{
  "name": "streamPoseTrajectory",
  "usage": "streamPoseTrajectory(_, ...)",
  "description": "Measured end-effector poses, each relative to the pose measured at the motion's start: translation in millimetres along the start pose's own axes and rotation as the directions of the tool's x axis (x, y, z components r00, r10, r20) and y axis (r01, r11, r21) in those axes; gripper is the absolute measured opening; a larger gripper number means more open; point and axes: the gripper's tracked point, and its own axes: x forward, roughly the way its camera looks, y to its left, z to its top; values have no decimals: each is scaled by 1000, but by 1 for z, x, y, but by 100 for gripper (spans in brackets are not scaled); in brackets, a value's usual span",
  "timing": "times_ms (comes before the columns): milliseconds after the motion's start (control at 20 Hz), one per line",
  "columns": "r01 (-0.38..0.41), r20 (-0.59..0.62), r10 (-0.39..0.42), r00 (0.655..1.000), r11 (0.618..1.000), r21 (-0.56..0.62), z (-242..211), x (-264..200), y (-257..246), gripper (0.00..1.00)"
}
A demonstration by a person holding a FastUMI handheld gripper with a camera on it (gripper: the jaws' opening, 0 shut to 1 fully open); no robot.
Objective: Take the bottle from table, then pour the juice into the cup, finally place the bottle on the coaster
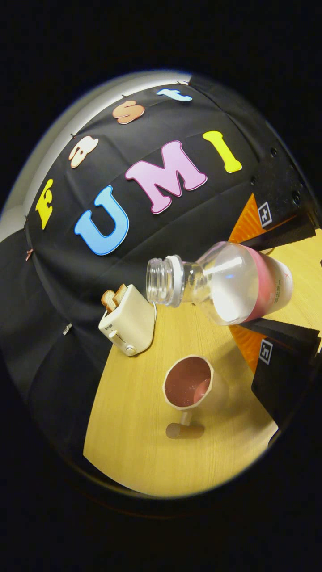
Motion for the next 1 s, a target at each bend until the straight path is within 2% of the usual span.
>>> streamPoseTrajectory(300, -5, -9, 2, 1000, 969, -246, -1, 18, 12, 75)
streamPoseTrajectory(600, -23, -49, 6, 999, 935, -353, -11, 31, 25, 75)
streamPoseTrajectory(1000, -37, -25, 29, 999, 848, -529, -10, 38, 35, 75)
